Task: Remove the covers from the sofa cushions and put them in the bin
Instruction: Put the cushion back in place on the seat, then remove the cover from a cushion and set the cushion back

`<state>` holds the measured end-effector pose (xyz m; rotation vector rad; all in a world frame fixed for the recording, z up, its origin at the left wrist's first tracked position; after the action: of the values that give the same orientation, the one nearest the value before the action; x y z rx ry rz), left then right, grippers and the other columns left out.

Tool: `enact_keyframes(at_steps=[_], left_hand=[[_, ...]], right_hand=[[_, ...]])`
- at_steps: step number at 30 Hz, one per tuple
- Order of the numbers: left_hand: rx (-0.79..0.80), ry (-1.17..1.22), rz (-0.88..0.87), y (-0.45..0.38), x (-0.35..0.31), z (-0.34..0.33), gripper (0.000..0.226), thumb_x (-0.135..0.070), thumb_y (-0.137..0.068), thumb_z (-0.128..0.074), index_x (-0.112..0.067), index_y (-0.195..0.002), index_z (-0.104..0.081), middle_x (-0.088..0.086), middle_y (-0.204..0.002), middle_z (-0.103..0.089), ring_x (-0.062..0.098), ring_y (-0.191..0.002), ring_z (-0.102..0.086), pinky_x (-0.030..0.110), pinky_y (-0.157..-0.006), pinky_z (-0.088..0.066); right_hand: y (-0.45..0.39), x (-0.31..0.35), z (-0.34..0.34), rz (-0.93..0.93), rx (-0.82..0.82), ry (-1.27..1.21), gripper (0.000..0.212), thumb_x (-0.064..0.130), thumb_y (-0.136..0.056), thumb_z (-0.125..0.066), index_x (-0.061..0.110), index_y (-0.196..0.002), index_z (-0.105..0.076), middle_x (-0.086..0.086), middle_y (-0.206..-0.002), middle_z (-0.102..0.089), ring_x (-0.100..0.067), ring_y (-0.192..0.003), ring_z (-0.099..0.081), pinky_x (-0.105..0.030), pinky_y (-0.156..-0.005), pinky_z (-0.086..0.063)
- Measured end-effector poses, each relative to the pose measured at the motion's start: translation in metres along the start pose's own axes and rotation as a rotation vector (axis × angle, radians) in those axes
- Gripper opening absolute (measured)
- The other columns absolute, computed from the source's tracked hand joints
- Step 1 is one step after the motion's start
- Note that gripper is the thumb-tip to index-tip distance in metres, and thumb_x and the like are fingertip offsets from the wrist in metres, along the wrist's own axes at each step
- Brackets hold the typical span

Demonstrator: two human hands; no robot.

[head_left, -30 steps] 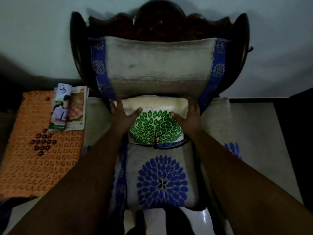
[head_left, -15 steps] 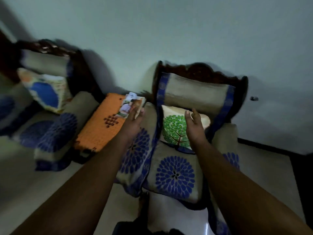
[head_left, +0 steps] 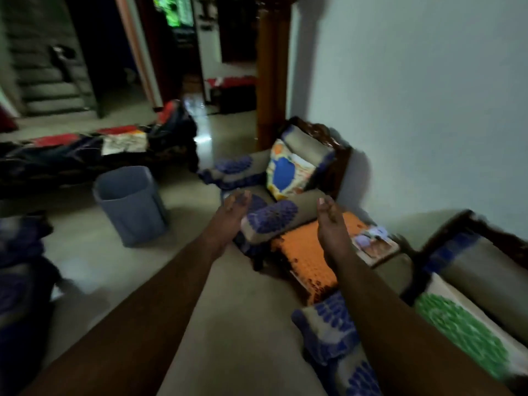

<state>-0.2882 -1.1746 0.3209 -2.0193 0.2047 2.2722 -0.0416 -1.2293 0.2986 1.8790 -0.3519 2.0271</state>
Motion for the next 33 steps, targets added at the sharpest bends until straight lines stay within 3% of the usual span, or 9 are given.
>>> enact_keyframes(at_steps=[2,6,9,12,16,21,25,29,33], left_hand=[[-0.101,0.011,0.008,0.000,0.000,0.075,0.065,-0.063,-0.093,-0.050,-0.031,-0.149,-0.040,-0.012,-0.128,-0.056,0.012,-0.113,-0.055,0.042,-0.103,-0.046],[-0.264,-0.044,0.026,-0.003,0.012,0.219,0.105,-0.097,-0.059,-0.051,-0.039,-0.146,-0.044,-0.005,-0.153,-0.045,0.021,-0.135,-0.046,0.050,-0.113,-0.040],[-0.343,-0.041,0.047,-0.006,0.017,0.321,0.102,-0.091,-0.067,-0.054,-0.035,-0.151,-0.040,-0.009,-0.158,-0.036,0.016,-0.141,-0.036,0.050,-0.115,-0.036],[-0.420,-0.008,0.076,-0.008,0.015,0.409,0.105,-0.094,-0.062,-0.055,-0.037,-0.149,-0.039,-0.004,-0.154,-0.041,0.021,-0.132,-0.046,0.050,-0.107,-0.044],[-0.455,0.002,0.027,-0.030,0.013,0.481,0.070,-0.079,-0.074,-0.053,-0.039,-0.132,-0.047,-0.004,-0.145,-0.047,0.010,-0.119,-0.052,0.045,-0.106,-0.046],[-0.506,0.029,0.043,-0.104,0.038,0.555,0.088,-0.077,-0.079,-0.055,-0.035,-0.153,-0.033,-0.007,-0.153,-0.041,0.013,-0.133,-0.046,0.046,-0.109,-0.044],[-0.519,0.037,0.007,-0.194,0.052,0.598,0.052,-0.057,-0.095,-0.052,-0.038,-0.142,-0.041,-0.014,-0.134,-0.047,-0.001,-0.109,-0.054,0.026,-0.089,-0.050],[-0.540,0.048,0.067,-0.302,0.069,0.645,0.070,-0.060,-0.096,-0.051,-0.030,-0.155,-0.029,-0.003,-0.153,-0.041,0.009,-0.121,-0.050,0.026,-0.084,-0.049],[-0.551,0.076,0.057,-0.388,0.064,0.683,0.070,-0.057,-0.096,-0.053,-0.030,-0.156,-0.028,-0.003,-0.153,-0.040,0.004,-0.114,-0.050,0.023,-0.078,-0.048]], right_hand=[[-0.005,0.023,-0.080,0.060,0.087,0.026,0.088,0.081,-0.081,-0.047,0.028,-0.151,-0.041,0.004,-0.156,-0.040,-0.016,-0.141,-0.039,-0.037,-0.117,-0.032],[-0.007,0.063,-0.235,0.193,0.224,0.109,0.062,0.050,-0.104,-0.041,0.015,-0.154,-0.035,-0.004,-0.158,-0.036,-0.021,-0.146,-0.034,-0.024,-0.111,-0.026],[-0.005,0.077,-0.348,0.191,0.347,0.087,0.060,0.049,-0.104,-0.043,0.019,-0.155,-0.035,-0.001,-0.157,-0.039,-0.016,-0.144,-0.036,-0.019,-0.104,-0.026],[-0.003,0.090,-0.446,0.208,0.399,0.108,0.065,0.056,-0.101,-0.041,0.025,-0.157,-0.031,0.001,-0.162,-0.031,-0.018,-0.146,-0.032,-0.019,-0.101,-0.023],[-0.014,0.102,-0.533,0.172,0.455,0.080,0.061,0.052,-0.103,-0.042,0.028,-0.157,-0.029,0.002,-0.161,-0.032,-0.020,-0.144,-0.036,-0.021,-0.096,-0.027],[-0.069,0.102,-0.628,0.155,0.489,0.062,0.061,0.050,-0.102,-0.046,0.027,-0.157,-0.031,0.000,-0.158,-0.038,-0.017,-0.137,-0.042,-0.024,-0.094,-0.031],[-0.150,0.094,-0.706,0.154,0.534,0.030,0.064,0.052,-0.101,-0.048,0.027,-0.157,-0.029,-0.001,-0.158,-0.039,-0.006,-0.121,-0.042,-0.025,-0.089,-0.039],[-0.245,0.090,-0.781,0.113,0.557,0.030,0.065,0.053,-0.099,-0.049,0.027,-0.156,-0.031,-0.004,-0.156,-0.040,-0.007,-0.121,-0.041,-0.028,-0.095,-0.036],[-0.322,0.108,-0.842,0.122,0.585,0.048,0.071,0.056,-0.096,-0.051,0.023,-0.156,-0.031,-0.005,-0.158,-0.039,-0.011,-0.134,-0.042,-0.030,-0.104,-0.036]])
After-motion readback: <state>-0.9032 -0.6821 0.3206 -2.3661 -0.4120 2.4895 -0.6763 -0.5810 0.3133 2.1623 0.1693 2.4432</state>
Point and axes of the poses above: each hand's wrist, its own y-axis away from the middle knuckle, its own z-axis out of the back of the hand, x = y × z, the point moved 7 cm from there along -y, towards the middle knuckle
